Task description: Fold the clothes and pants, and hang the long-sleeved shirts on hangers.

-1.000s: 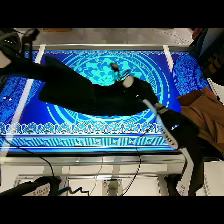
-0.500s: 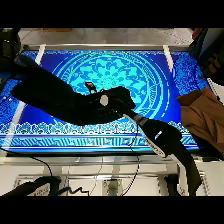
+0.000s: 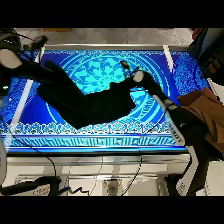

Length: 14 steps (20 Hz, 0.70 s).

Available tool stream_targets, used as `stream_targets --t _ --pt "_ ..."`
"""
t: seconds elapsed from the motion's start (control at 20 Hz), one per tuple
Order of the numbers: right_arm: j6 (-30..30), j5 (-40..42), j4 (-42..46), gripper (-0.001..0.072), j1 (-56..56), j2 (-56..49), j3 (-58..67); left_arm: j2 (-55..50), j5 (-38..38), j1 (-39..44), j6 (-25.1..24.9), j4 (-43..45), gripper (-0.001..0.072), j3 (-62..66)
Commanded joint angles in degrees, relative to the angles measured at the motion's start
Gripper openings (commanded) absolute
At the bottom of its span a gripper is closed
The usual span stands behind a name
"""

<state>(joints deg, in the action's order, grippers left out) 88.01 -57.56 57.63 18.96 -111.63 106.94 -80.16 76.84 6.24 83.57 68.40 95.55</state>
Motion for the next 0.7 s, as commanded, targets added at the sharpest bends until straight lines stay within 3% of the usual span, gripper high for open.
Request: stream_targets --t 0.0,0.15,0.2,0.25,0.3,0.35,0.45,0.65 --pt "-0.3 -6.4 0.2 0.0028 -6.2 1.6 0.0 -6.1 -2.8 5.2 0.2 -6.1 0.0023 0.0" --pt "-0.5 -7.5 0.2 0.0027 -8.1 2.4 0.0 -11.7 -11.2 9.9 0.3 -9.2 0.0035 0.0" --pt "-0.5 -7.5 0.2 0.0027 -8.3 2.6 0.0 -13.1 -14.0 11.2 1.3 -10.6 0.0112 0.0" --pt "-0.5 -7.4 0.2 0.0027 -8.3 2.8 0.0 -14.2 -15.9 12.3 3.3 -13.7 0.0311 0.0" --pt "-0.7 -7.4 0.2 0.0027 -8.3 3.0 0.0 -15.0 -17.0 13.1 3.8 -17.8 0.0411 0.0" --pt "-0.7 -7.4 0.2 0.0027 -8.3 3.1 0.0 -15.4 -18.3 13.8 3.4 -21.5 0.0401 0.0" --pt "-0.7 -7.4 0.4 0.0027 -8.3 3.1 0.0 -15.6 -21.4 14.5 3.4 -23.5 0.0139 0.0" --pt "-0.7 -7.4 0.7 0.0027 -8.3 3.1 0.0 -15.4 -22.4 14.1 3.4 -24.7 0.0171 0.0"
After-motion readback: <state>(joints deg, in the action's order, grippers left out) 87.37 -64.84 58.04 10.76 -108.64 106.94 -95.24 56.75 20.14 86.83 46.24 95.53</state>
